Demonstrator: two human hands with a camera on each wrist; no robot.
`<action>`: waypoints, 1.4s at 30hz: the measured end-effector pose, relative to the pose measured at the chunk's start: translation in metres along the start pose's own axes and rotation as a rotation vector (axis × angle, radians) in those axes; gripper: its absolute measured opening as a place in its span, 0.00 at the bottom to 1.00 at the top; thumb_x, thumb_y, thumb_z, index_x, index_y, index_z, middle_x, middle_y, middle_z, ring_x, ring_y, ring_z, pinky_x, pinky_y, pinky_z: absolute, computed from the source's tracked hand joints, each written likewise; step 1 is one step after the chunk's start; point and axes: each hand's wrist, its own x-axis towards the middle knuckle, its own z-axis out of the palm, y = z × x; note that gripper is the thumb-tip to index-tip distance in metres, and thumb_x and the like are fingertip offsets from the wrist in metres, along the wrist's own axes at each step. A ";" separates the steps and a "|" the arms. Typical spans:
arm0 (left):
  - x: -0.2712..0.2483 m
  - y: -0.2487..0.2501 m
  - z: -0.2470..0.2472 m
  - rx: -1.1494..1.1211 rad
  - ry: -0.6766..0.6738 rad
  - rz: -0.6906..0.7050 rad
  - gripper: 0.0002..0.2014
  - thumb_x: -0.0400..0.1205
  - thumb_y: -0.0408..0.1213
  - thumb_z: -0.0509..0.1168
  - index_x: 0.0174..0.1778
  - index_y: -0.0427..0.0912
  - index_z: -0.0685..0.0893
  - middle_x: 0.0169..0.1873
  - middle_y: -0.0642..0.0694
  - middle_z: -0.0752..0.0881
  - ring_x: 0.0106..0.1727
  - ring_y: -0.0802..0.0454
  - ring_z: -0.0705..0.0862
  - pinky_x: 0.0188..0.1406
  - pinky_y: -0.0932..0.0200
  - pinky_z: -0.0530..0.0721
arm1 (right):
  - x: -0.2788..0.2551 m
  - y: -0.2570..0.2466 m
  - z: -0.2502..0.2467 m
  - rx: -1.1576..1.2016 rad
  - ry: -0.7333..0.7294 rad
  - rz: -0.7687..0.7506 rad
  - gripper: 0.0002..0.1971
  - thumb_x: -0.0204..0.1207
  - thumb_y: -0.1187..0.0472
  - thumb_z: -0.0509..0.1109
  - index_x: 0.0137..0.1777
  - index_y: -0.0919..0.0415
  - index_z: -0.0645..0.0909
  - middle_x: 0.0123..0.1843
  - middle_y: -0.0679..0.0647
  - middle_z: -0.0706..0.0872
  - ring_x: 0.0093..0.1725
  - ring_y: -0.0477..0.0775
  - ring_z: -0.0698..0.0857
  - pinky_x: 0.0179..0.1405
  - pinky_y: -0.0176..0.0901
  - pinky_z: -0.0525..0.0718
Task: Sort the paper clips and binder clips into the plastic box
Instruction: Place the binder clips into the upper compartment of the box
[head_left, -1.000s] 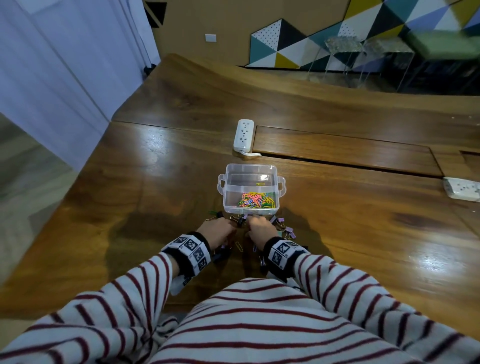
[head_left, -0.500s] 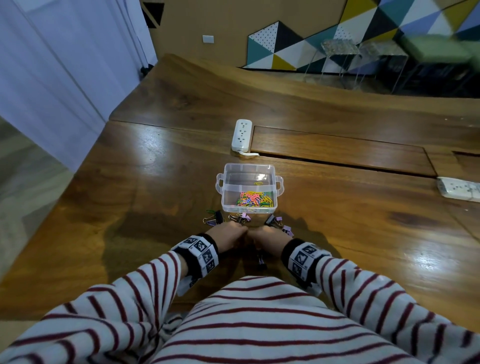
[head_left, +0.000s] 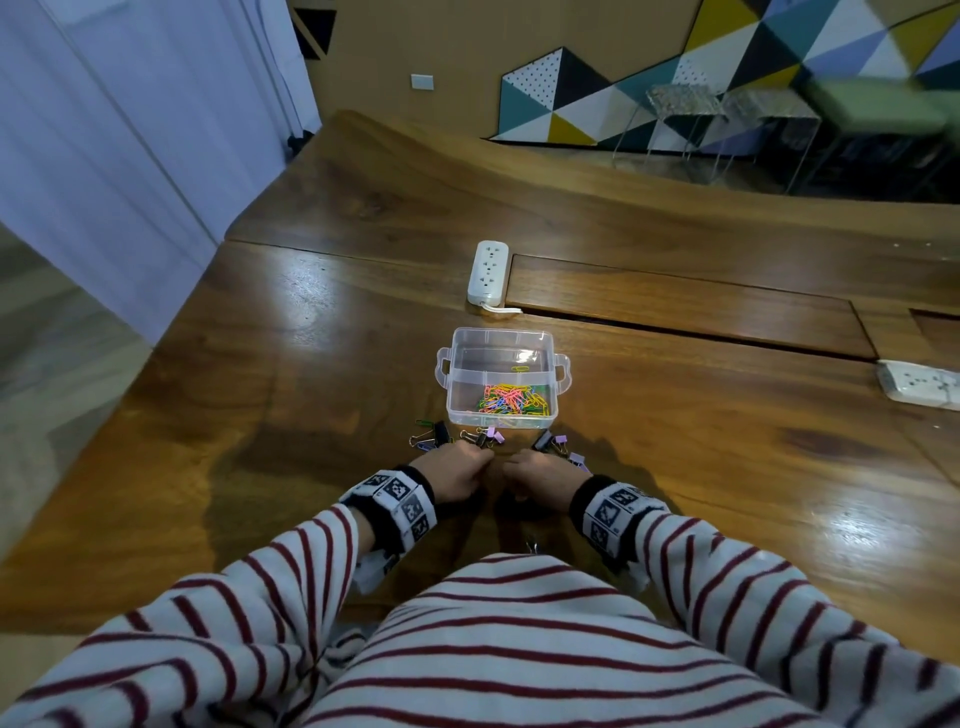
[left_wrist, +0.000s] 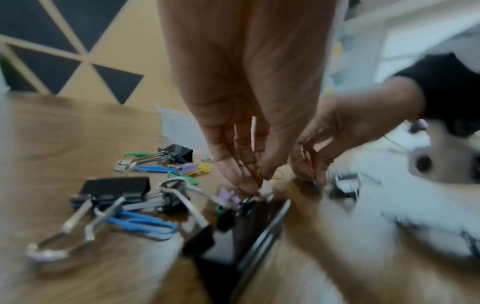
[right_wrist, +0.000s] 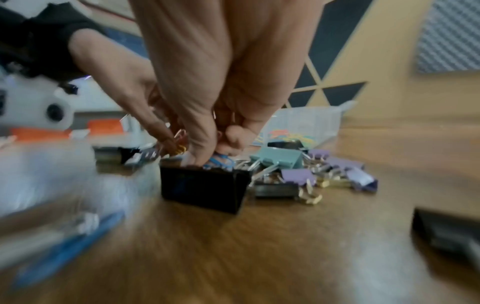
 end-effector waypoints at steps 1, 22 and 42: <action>0.001 -0.001 -0.003 -0.088 0.049 0.006 0.11 0.79 0.30 0.61 0.56 0.33 0.80 0.50 0.34 0.86 0.52 0.41 0.84 0.53 0.55 0.78 | -0.001 0.003 -0.003 0.070 0.008 0.046 0.14 0.74 0.68 0.67 0.59 0.68 0.79 0.60 0.64 0.84 0.60 0.60 0.81 0.61 0.45 0.75; -0.022 -0.046 -0.070 -0.372 0.356 -0.365 0.21 0.80 0.19 0.55 0.66 0.40 0.79 0.64 0.42 0.83 0.65 0.49 0.80 0.65 0.63 0.72 | 0.033 0.030 -0.083 0.542 0.261 0.384 0.14 0.74 0.79 0.62 0.57 0.68 0.81 0.57 0.62 0.86 0.59 0.55 0.84 0.47 0.27 0.80; -0.075 -0.046 0.007 -0.160 0.322 -0.442 0.10 0.78 0.30 0.64 0.54 0.44 0.82 0.55 0.47 0.80 0.55 0.51 0.81 0.58 0.55 0.81 | 0.050 -0.038 -0.031 -0.152 0.299 -0.179 0.14 0.62 0.76 0.72 0.48 0.65 0.83 0.46 0.60 0.87 0.52 0.59 0.80 0.43 0.53 0.88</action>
